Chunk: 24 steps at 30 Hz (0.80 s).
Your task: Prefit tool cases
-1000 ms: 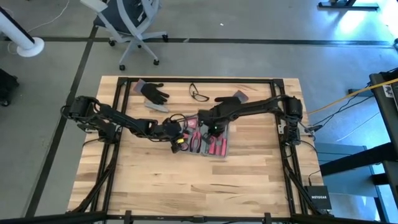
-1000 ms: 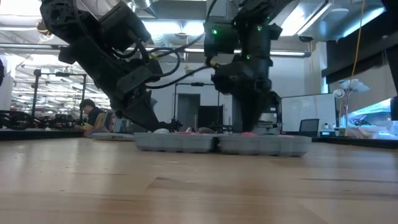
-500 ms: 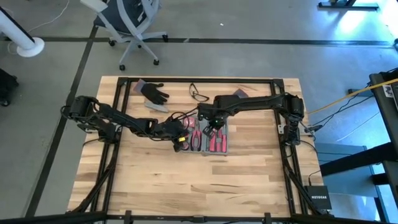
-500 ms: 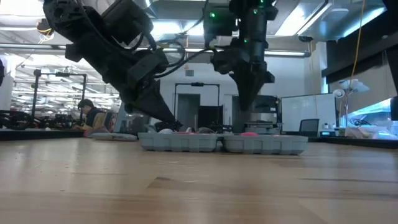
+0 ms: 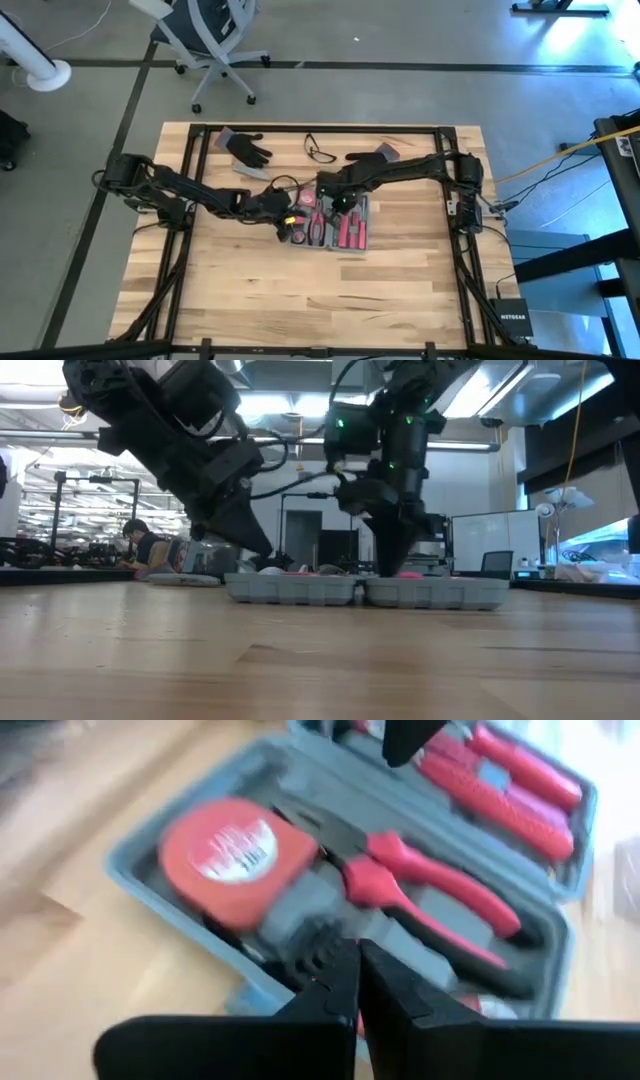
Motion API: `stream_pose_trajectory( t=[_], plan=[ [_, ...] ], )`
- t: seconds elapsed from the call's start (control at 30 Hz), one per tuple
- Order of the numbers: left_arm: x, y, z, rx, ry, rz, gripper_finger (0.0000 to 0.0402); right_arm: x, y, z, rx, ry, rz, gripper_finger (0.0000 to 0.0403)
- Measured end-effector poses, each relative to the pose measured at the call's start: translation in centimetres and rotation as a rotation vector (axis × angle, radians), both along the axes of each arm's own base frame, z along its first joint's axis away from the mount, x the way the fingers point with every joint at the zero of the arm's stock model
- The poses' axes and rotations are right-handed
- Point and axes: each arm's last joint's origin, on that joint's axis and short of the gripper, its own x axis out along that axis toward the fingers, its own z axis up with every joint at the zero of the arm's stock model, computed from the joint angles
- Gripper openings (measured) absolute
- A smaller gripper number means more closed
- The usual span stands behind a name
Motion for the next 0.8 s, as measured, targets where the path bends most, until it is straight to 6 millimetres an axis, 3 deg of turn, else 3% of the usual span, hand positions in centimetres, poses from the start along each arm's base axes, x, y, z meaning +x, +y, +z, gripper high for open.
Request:
stream_pose_trajectory(
  t=[0.2,0.37,0.43,0.53,0.7,0.8],
  plan=[
    [-0.3,0.6,3.5,0.061,-0.135,-0.024,0.0000,-0.1,-1.4,7.2,-0.074,-0.175,-0.025,0.0001],
    [-1.3,0.5,7.3,0.131,-0.229,-0.087,0.0000,-1.4,-0.9,9.4,-0.098,-0.109,-0.002,0.0002],
    [-1.7,0.4,7.9,0.141,-0.222,-0.114,0.0000,-2.0,-0.1,9.5,-0.083,-0.091,0.011,0.0009],
    [-2.3,0.4,7.3,0.111,-0.143,-0.137,0.0000,-2.2,1.2,8.4,-0.007,-0.067,0.016,0.0037],
    [-2.3,0.0,5.6,-0.041,-0.037,-0.197,0.0000,-2.7,3.4,6.2,0.053,-0.033,-0.030,0.0114],
    [-2.1,0.0,5.7,-0.051,-0.056,-0.191,0.0000,-3.0,4.2,5.5,0.073,-0.021,-0.087,0.0166]
  ],
)
